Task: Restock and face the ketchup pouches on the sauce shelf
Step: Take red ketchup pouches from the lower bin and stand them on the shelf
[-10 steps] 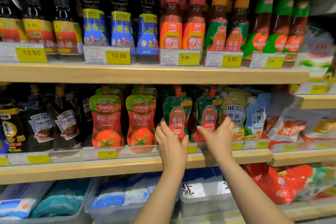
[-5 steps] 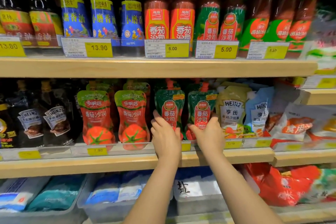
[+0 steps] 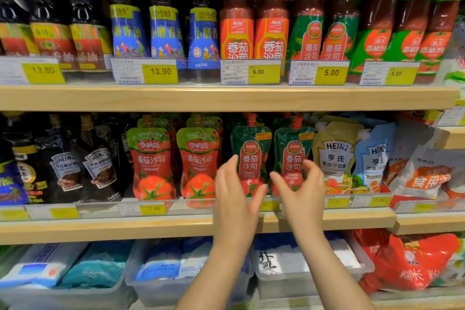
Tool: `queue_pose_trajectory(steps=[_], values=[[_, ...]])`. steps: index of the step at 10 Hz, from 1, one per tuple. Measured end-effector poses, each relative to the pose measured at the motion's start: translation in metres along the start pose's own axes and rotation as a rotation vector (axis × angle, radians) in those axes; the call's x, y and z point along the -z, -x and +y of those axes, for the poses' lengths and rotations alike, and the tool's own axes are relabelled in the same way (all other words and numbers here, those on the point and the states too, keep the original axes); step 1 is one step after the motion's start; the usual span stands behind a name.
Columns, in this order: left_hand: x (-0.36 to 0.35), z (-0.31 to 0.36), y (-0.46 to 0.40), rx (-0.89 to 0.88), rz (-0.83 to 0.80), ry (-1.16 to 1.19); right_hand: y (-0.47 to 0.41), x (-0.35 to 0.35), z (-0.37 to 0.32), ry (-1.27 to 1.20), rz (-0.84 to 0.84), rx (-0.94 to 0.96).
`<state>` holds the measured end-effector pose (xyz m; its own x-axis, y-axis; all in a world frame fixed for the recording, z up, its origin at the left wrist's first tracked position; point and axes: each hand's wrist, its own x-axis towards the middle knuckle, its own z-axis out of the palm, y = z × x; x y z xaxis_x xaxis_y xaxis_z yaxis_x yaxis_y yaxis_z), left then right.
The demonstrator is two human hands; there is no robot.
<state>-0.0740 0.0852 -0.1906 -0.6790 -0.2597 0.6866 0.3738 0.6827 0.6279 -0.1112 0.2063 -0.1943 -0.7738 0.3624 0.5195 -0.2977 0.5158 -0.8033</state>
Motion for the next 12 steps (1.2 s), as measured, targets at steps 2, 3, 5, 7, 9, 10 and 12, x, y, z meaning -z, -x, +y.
queue_pose_trajectory(steps=[2, 3, 5, 7, 9, 10, 12], values=[[0.084, -0.089, -0.03, 0.23, 0.309, -0.274, 0.047, -0.077, -0.049, 0.076, -0.307, 0.086], [0.087, -0.107, -0.038, 0.398, 0.105, -0.342, 0.053, -0.106, -0.063, 0.149, -0.34, 0.024], [0.076, -0.115, -0.05, 0.443, 0.002, -0.405, 0.047, -0.127, -0.07, 0.225, -0.294, -0.009], [0.07, -0.117, -0.054, 0.473, -0.008, -0.422, 0.041, -0.132, -0.066, 0.229, -0.274, -0.018], [0.066, -0.119, -0.055, 0.494, 0.011, -0.434, 0.041, -0.136, -0.066, 0.203, -0.297, -0.048], [0.068, -0.117, -0.053, 0.489, 0.014, -0.406, 0.041, -0.132, -0.069, 0.189, -0.304, -0.054], [0.089, -0.11, -0.028, 0.133, 0.177, -0.322, 0.056, -0.092, -0.06, 0.085, -0.3, 0.126]])
